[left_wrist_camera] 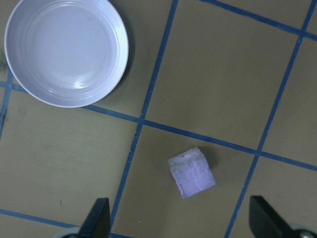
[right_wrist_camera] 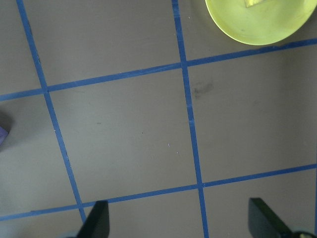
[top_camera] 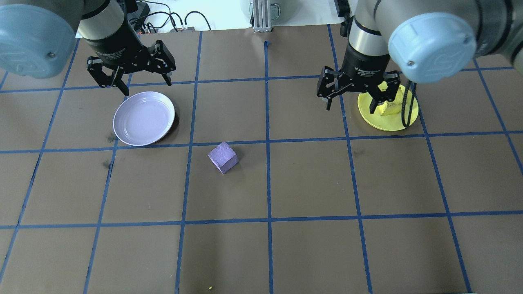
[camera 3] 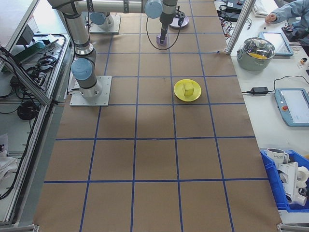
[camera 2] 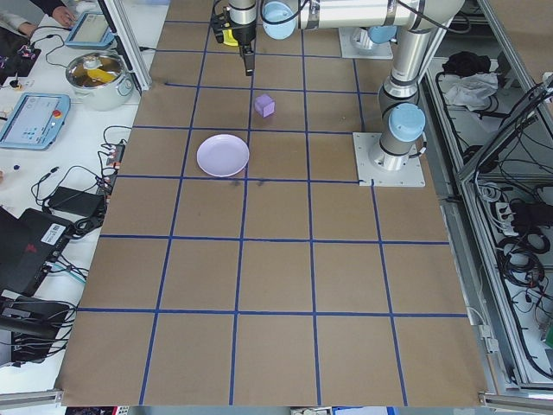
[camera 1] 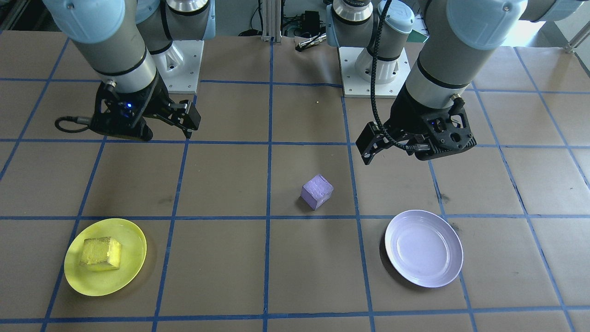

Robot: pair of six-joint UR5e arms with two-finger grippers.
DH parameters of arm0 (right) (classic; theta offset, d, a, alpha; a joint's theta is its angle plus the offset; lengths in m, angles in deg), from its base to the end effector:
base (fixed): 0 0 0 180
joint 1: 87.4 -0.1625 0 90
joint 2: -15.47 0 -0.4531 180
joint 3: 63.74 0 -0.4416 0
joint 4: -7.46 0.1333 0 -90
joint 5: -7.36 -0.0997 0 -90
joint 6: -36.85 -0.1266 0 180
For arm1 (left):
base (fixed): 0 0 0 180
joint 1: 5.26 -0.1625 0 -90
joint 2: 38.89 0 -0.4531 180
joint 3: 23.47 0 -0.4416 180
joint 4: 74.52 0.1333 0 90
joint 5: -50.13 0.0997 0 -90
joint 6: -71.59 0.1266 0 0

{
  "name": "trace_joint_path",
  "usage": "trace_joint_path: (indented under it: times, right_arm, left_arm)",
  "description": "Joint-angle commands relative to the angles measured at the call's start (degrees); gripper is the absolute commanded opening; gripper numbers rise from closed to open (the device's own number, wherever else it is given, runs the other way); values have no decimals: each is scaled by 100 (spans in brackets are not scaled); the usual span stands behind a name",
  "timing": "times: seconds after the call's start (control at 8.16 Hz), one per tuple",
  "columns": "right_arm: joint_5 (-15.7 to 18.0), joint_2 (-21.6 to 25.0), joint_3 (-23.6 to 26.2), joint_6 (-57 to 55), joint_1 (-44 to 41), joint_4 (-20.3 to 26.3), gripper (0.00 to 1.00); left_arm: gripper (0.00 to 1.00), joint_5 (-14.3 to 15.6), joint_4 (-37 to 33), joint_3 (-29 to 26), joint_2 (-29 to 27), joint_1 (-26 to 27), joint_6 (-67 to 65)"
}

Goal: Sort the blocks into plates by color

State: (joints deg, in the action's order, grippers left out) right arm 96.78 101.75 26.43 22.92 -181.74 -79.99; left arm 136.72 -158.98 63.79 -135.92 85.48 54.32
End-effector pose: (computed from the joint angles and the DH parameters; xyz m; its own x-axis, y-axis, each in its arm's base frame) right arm 0.1762 -0.5431 0.4477 -0.9859 0.1662 0.0172 0.1671 0.9796 0.1113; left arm -0.1485 -0.5964 0.4550 -0.9570 -0.2832 0.0633 -0.2840 0.9588 -0.0032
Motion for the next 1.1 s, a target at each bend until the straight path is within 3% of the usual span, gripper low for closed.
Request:
trace_joint_path:
  times: [0.0,0.37,0.98]
  right_arm:
    - [32,504,35,13,30,369,100]
    - [41,513,79,231,38,325,100]
    - [49,513,71,241,38,299,100]
  left_arm:
    - [100,-326,752,81,-463,355,-1106]
    - [100,-309,835,151,-728,672,-1741]
    - [100,-353,852,626,-729,673,-2189]
